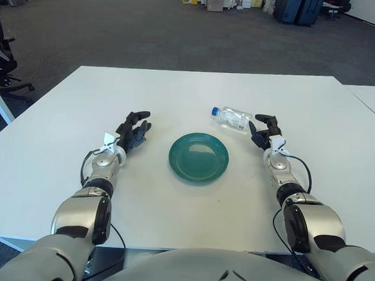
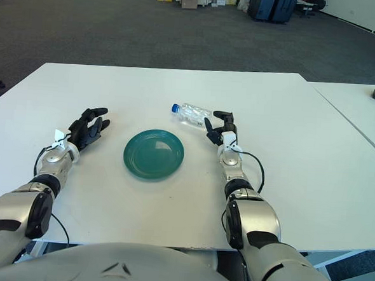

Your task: Put the bottle into the plate.

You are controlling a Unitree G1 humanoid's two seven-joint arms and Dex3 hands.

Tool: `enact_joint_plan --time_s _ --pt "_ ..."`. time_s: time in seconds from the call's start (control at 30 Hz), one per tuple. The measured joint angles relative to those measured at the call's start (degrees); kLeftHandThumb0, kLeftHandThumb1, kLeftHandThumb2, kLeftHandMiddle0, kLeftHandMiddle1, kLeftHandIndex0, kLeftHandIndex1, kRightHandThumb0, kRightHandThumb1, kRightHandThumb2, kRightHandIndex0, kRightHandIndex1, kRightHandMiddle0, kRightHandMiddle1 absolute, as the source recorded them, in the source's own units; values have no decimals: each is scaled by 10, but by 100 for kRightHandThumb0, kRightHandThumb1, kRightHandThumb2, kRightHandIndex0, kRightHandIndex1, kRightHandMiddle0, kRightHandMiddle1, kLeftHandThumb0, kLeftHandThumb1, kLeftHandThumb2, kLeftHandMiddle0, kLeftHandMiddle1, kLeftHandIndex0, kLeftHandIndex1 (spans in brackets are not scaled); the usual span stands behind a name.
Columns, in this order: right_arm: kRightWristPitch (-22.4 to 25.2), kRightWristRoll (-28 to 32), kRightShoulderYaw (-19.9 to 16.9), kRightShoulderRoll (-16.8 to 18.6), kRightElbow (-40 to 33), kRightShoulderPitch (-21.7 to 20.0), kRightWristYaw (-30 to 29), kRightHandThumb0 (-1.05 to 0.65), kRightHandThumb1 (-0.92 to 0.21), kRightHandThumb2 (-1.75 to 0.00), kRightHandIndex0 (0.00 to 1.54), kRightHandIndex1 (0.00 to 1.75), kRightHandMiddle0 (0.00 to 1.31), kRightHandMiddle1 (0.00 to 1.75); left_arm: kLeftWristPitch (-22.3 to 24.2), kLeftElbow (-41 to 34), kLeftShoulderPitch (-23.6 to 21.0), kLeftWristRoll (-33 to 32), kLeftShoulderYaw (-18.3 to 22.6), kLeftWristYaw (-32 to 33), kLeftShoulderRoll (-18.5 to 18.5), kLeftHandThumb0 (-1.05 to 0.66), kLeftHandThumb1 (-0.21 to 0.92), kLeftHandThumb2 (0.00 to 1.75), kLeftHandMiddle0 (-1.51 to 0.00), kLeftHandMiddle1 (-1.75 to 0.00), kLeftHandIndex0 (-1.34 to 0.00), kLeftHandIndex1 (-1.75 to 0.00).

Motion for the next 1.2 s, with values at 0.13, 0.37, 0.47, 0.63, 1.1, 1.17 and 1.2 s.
enact_joint_plan --time_s 0.13,0.37,0.47,0.63,1.1,1.17,1.2 --pt "0 0 0 0 0 0 0 34 -92 -45 26 168 0 116 0 0 0 0 0 0 0 -82 92 70 -49 -17 -9 -102" --pt "2 -3 3 -1 0 0 -7 34 -92 -44 27 167 0 123 1 0 -1 0 -1 1 -2 -81 92 69 -49 -17 -9 -102" --pt "5 -7 9 -1 0 -1 -18 34 -92 -43 29 165 0 128 0 0 -1 1 -2 4 -4 -81 92 69 -49 -17 -9 -102" --pt "14 -27 24 -5 0 -3 -51 35 -86 -49 35 161 0 137 0 0 -2 2 -4 12 -8 -83 92 70 -49 -18 -10 -102" --pt "111 -122 89 -55 -15 -19 -219 1 -53 -104 50 169 25 169 4 0 -11 5 -8 25 -29 -82 92 69 -50 -20 -11 -102" --pt "114 -137 100 -65 -16 -19 -243 0 -51 -106 51 167 26 171 4 0 -11 4 -7 25 -30 -81 92 69 -50 -20 -11 -102" --pt "114 -143 104 -67 -16 -19 -255 0 -50 -107 52 166 27 172 5 0 -12 4 -7 26 -30 -81 92 70 -50 -20 -11 -103"
